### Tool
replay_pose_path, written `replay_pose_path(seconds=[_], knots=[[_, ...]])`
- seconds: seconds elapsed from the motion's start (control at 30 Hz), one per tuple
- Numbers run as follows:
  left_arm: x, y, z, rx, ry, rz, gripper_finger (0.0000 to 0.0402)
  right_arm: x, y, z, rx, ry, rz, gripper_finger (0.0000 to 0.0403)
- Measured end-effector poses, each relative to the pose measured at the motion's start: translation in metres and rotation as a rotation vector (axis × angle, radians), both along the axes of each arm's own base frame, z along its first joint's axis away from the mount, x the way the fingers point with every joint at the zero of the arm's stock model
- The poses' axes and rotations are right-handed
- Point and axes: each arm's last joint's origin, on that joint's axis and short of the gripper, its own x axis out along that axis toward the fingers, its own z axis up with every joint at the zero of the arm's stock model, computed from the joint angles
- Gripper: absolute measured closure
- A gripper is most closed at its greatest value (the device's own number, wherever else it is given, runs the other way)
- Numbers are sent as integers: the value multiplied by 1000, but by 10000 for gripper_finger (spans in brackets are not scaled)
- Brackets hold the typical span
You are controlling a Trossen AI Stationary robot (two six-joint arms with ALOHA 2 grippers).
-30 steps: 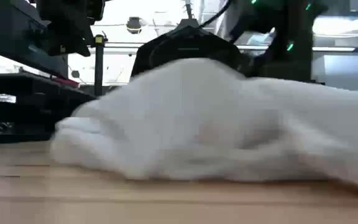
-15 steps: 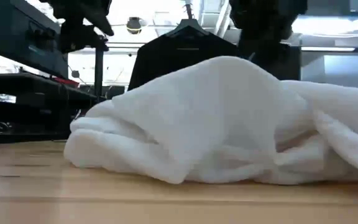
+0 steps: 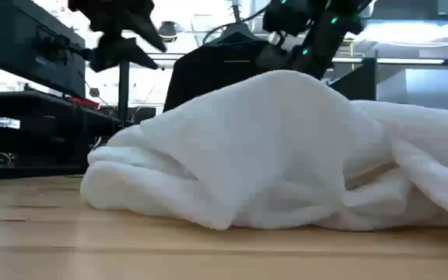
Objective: Hang clothes
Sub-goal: Move the white polo to the right
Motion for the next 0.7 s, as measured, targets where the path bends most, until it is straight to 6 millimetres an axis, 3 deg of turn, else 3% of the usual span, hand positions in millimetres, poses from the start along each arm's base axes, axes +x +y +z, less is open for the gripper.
replay_pose_path(seconds=[0.27,0.53,0.63,0.7], knots=[[12,-6,-13,-17,42,-37,263,11,-29,-37,178,32,39,168],[13,-8,-14,-19,44,-56,263,17,-32,-52,272,11,125,172],[13,-8,-14,-19,44,-56,263,22,-32,-47,293,-65,188,201],[13,-8,-14,-18,45,-54,263,23,-32,-45,296,-86,200,243]])
